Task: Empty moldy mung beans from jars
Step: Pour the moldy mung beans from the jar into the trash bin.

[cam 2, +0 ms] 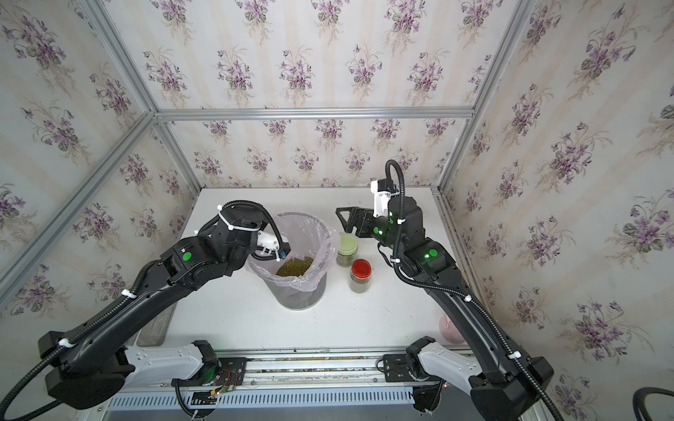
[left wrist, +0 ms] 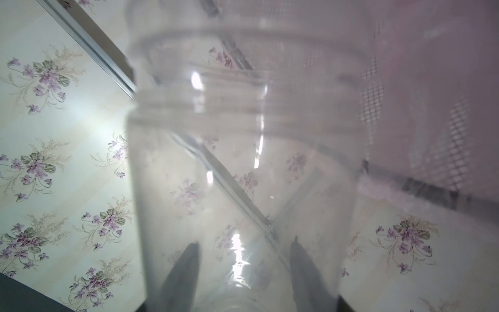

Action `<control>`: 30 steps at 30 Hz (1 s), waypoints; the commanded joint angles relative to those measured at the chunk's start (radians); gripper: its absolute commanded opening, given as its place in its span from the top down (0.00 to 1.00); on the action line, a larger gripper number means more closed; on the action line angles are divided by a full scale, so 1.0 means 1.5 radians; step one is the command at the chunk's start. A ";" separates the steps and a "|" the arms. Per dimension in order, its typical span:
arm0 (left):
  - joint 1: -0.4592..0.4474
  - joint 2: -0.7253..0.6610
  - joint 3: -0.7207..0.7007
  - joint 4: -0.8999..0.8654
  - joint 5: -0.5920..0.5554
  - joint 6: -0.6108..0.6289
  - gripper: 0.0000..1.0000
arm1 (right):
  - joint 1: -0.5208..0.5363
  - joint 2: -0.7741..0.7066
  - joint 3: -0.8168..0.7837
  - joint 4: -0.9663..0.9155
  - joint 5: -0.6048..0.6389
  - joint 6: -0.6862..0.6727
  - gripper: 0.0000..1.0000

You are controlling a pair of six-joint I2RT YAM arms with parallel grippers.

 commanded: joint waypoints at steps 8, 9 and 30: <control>0.017 0.010 0.089 -0.095 0.170 -0.341 0.88 | -0.001 0.006 0.012 0.004 0.020 -0.027 0.08; 0.019 0.009 0.089 -0.096 0.193 -0.370 0.88 | -0.001 0.007 0.015 0.005 0.019 -0.032 0.08; 0.169 0.012 0.116 -0.083 0.589 -0.755 0.89 | -0.001 0.017 0.059 0.089 -0.162 -0.082 0.11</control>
